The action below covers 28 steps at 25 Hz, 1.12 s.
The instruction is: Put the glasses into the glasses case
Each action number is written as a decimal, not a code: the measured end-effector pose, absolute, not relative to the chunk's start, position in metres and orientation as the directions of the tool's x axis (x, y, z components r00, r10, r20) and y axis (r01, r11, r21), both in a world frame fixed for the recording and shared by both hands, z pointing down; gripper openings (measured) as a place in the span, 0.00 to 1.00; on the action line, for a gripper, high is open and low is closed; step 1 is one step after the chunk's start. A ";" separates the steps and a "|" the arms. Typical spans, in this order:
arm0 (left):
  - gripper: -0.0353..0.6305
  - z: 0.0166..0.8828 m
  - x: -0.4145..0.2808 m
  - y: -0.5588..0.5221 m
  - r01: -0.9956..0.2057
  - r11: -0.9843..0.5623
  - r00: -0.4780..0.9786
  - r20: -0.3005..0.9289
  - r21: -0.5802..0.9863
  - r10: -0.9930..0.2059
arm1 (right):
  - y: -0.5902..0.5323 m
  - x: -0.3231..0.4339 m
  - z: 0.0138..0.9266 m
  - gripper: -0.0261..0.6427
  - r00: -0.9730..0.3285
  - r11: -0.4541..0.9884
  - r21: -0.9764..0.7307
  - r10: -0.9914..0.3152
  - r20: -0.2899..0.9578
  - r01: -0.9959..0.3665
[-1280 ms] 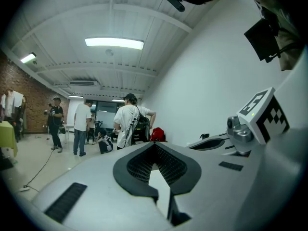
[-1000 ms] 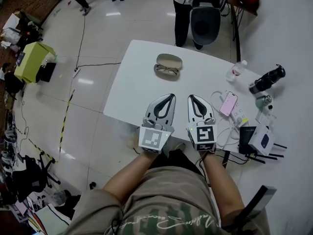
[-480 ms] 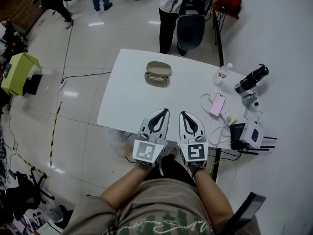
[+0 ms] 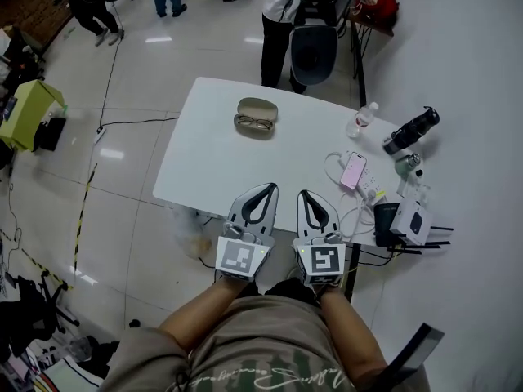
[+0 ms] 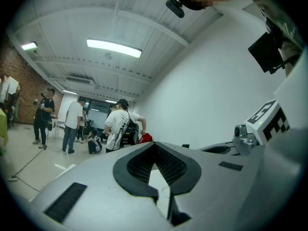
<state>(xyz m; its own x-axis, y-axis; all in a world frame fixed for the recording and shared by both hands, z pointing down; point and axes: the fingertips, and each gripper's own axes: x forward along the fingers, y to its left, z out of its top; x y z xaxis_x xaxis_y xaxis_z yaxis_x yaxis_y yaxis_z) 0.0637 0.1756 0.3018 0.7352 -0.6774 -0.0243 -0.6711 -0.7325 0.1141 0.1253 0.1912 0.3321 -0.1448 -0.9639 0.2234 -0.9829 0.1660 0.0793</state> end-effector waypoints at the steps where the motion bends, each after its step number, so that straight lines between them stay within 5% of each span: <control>1: 0.05 0.298 0.067 0.178 -0.682 -0.724 0.725 -0.032 0.104 -0.688 | 0.193 0.131 0.329 0.06 -0.151 0.171 0.074 -0.964 0.218 -0.983; 28: 0.05 0.283 0.184 0.245 -0.709 -0.699 0.698 -0.056 0.091 -0.714 | 0.250 0.224 0.305 0.06 -0.243 0.250 0.068 -0.964 0.106 -0.966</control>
<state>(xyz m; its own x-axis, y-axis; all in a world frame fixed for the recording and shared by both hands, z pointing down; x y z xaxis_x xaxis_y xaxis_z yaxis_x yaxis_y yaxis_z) 0.1844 0.2445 0.2835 0.6975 -0.7144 -0.0561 -0.7089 -0.6994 0.0912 0.2245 0.2498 0.3050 -0.2426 -0.9644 0.1056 -0.9658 0.2503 0.0678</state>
